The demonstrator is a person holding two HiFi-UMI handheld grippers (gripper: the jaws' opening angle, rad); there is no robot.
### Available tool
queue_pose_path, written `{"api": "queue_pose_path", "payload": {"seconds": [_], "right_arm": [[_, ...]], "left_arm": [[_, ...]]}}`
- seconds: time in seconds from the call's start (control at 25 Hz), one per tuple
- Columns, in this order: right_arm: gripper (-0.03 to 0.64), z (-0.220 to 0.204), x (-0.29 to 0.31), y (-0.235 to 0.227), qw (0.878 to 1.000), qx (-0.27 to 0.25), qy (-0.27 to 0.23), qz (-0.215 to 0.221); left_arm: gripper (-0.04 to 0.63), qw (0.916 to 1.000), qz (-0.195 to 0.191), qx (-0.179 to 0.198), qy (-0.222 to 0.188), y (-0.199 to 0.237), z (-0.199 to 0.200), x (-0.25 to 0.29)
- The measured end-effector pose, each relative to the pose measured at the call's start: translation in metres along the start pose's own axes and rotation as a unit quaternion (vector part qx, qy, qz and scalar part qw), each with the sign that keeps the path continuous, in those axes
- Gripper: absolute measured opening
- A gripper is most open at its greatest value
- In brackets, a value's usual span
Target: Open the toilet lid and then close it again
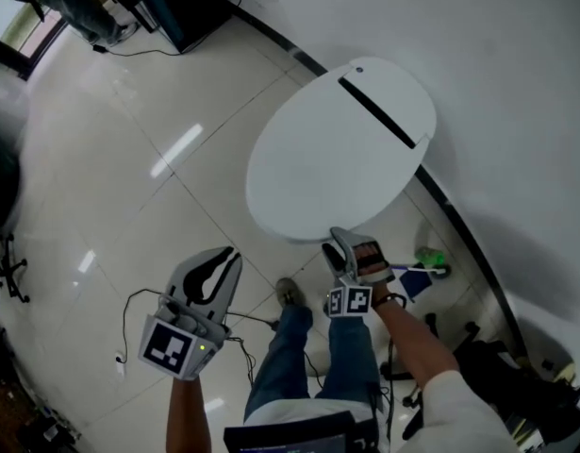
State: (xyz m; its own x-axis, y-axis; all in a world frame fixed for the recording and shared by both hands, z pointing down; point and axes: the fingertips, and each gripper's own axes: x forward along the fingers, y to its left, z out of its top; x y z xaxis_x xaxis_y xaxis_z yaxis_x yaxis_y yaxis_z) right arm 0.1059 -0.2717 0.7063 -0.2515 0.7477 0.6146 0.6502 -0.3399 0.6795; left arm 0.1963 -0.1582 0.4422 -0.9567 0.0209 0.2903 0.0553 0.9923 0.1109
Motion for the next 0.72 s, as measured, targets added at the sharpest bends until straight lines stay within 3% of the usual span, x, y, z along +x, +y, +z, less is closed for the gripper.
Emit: {"api": "queue_pose_path", "payload": {"seconds": [0.2,0.4,0.56,0.72], "right_arm": [[0.255,-0.022,0.051,0.069,0.995,-0.010,0.042,0.094],[0.255,-0.032,0.080,0.092,0.981,0.014,0.096,0.168],[0.255,-0.035,0.083,0.092,0.978,0.033,0.106,0.179],[0.255,-0.024,0.070,0.077,0.979,0.102,0.077,0.160]], "left_arm": [[0.035,1.0000,-0.001,-0.006,0.006,0.012,-0.014,-0.007],[0.035,0.9999,0.004,-0.012,0.001,0.021,-0.021,-0.009],[0.035,0.9999,0.004,-0.012,0.004,0.020,-0.028,-0.013],[0.035,0.9999,0.000,-0.011,0.001,0.015,-0.028,-0.015]]}}
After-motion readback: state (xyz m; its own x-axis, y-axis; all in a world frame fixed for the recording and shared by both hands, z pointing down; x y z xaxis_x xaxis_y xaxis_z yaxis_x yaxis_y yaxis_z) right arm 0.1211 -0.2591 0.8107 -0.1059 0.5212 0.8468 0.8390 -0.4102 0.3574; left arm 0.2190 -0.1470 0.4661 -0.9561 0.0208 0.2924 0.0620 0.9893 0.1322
